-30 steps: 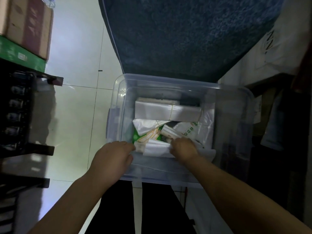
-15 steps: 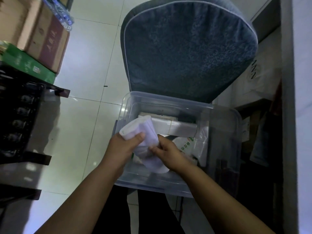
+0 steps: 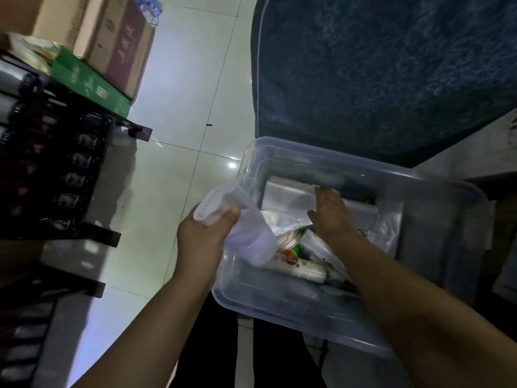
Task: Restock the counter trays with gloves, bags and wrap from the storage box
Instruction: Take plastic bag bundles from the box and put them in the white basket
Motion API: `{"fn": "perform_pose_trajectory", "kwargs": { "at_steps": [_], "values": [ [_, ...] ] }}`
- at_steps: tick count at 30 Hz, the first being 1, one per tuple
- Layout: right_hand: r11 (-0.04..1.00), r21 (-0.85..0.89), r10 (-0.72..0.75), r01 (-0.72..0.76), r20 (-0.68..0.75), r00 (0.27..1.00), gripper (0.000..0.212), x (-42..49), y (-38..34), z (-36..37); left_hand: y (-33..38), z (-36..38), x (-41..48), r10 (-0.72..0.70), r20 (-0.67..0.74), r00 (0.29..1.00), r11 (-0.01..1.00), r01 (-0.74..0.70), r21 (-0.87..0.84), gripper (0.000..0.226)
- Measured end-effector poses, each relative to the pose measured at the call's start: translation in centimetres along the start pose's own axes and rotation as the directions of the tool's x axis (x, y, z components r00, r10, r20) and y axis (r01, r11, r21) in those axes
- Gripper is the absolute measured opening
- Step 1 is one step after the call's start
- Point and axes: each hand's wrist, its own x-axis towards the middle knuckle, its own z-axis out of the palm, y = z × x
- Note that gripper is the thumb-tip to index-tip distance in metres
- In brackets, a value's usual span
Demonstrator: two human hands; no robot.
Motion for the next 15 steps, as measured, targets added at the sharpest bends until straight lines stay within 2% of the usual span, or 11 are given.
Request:
{"fn": "perform_pose_trajectory", "kwargs": {
  "at_steps": [3, 6, 8, 11, 15],
  "values": [
    [0.975, -0.221, -0.013, 0.02, 0.033, 0.999, 0.062, 1.1, 0.1, 1.7, -0.4, -0.2, 0.4, -0.006, -0.015, 1.0, 1.0, 0.006, 0.002, 0.015],
    [0.922, -0.387, -0.033, 0.011, -0.05, 0.998, 0.043, 0.9, 0.1, 2.6, -0.6, -0.1, 0.4, 0.001, -0.009, 1.0, 1.0, -0.001, 0.018, 0.016],
    [0.893, -0.446, -0.068, 0.053, -0.017, 0.998, 0.034, 0.3, 0.3, 2.6, -0.5, -0.1, 0.2, 0.011, -0.001, 1.0, 1.0, -0.011, 0.026, 0.016],
    [0.921, -0.377, -0.093, 0.096, 0.026, 0.995, 0.031, -1.1, 0.4, 2.0, 0.1, -0.1, -0.3, 0.012, 0.01, 1.0, 1.0, -0.012, 0.022, 0.017],
    [0.981, -0.167, -0.116, 0.102, -0.071, 0.991, 0.021, -5.1, -0.4, -0.8, 1.8, -0.4, -1.5, 0.012, 0.044, 0.999, 1.0, -0.012, -0.014, 0.017]
  ]
}}
